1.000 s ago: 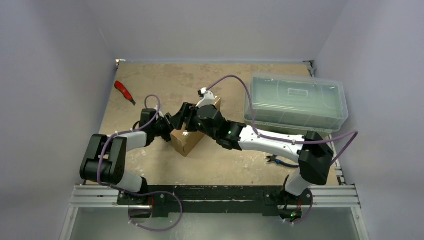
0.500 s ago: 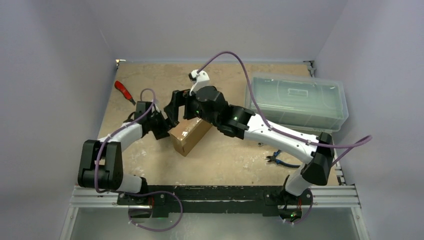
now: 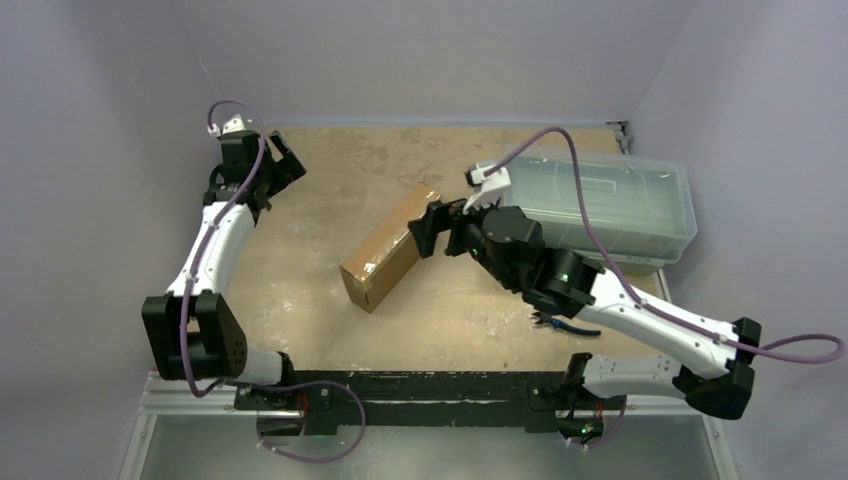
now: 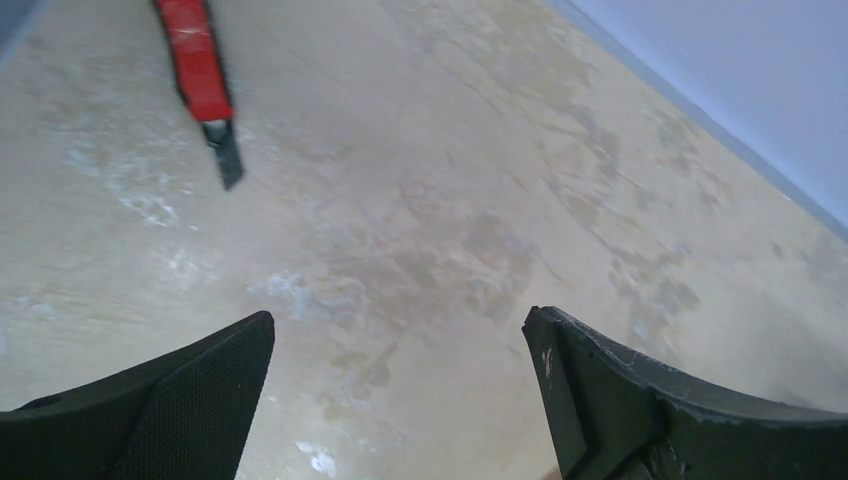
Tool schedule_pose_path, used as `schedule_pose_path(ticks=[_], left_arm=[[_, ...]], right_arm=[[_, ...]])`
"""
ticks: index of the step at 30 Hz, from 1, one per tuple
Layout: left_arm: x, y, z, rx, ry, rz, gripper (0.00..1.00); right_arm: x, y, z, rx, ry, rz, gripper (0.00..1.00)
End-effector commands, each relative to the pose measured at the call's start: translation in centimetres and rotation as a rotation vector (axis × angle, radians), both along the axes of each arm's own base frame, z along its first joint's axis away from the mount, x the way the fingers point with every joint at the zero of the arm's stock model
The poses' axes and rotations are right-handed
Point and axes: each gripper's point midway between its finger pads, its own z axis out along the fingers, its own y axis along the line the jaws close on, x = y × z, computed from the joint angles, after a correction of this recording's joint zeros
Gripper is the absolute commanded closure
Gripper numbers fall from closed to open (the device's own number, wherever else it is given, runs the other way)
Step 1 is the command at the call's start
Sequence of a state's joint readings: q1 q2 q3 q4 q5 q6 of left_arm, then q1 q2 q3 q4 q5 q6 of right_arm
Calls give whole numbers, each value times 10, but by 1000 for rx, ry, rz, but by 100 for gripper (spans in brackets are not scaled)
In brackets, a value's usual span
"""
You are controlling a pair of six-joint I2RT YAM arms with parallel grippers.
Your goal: Unpack the express box
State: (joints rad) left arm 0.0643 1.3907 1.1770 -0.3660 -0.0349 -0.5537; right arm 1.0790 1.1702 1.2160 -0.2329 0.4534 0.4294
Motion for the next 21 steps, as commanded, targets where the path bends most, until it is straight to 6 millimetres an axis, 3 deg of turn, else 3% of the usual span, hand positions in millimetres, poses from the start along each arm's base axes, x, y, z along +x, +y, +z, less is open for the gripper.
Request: schedule_pose_path(ticks=[1,5,11,14,21], left_arm=[[24,48,-17,135,26,198,1],[48,71,-41,141,0,288,1],[81,109,-80,62,0,422,1],[90,128,-88,28,-46,467,2],[114,148,-125,26,-10,479,3]], right_arm=[[9,-68,9,-76,-102,-209,1],[-1,-97,11,-47,-147,-237,1],[-22,-114,23,55,-184,-167,1],[-31,-125,26,96,-185,-160,1],[-41,-166,33,137,-213,-236,1]])
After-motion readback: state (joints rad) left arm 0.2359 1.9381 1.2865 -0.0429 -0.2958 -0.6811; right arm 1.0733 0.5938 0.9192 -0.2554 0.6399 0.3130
